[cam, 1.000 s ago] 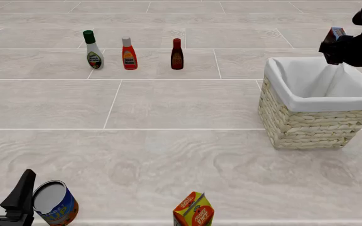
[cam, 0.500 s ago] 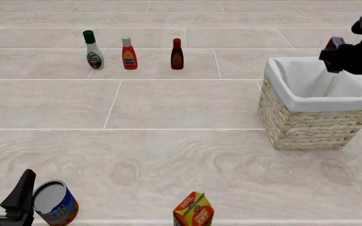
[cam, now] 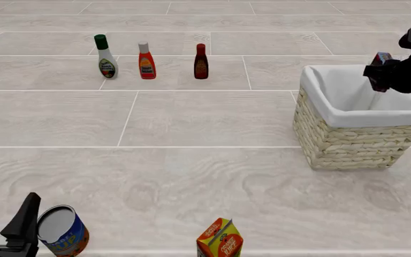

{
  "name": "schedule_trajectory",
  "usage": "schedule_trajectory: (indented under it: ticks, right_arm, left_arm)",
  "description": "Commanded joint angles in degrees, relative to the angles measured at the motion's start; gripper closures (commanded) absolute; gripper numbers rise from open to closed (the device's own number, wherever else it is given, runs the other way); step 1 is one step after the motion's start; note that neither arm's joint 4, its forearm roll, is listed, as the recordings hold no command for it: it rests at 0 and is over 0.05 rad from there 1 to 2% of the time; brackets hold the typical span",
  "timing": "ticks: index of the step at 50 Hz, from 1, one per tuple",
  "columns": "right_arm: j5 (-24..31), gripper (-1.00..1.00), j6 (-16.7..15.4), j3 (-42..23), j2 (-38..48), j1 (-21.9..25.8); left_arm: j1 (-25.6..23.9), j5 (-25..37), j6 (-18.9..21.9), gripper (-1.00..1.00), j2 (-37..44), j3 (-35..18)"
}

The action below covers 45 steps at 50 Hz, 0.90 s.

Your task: Pick the chocolate pudding and place it in the basket.

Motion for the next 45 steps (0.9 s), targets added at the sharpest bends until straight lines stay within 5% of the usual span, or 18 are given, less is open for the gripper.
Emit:
schedule_trajectory:
  ticks: [1,45]
  right_arm:
    - [0.0,1.00,0.8,0.1,0.9,-0.3]
    - [-1.0,1.00,2.1,0.5,5.7,0.0]
  left_arm:
    - [0.0,0.0,0.0,-1.00,0.0,0.0]
    - [0.0,0.0,0.0,-1.00,0.0,0.0]
